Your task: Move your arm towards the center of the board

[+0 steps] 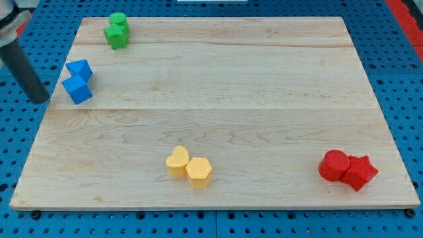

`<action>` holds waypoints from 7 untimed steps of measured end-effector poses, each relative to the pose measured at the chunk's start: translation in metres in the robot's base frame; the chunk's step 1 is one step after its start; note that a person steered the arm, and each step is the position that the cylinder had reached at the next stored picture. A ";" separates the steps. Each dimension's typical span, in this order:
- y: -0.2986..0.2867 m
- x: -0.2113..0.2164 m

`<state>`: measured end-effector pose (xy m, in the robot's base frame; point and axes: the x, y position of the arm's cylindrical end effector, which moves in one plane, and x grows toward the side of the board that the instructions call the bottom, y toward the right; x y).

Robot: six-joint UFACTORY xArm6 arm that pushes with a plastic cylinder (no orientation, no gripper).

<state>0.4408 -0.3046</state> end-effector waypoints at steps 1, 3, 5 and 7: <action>0.013 0.036; 0.016 0.036; 0.041 0.027; 0.105 0.014</action>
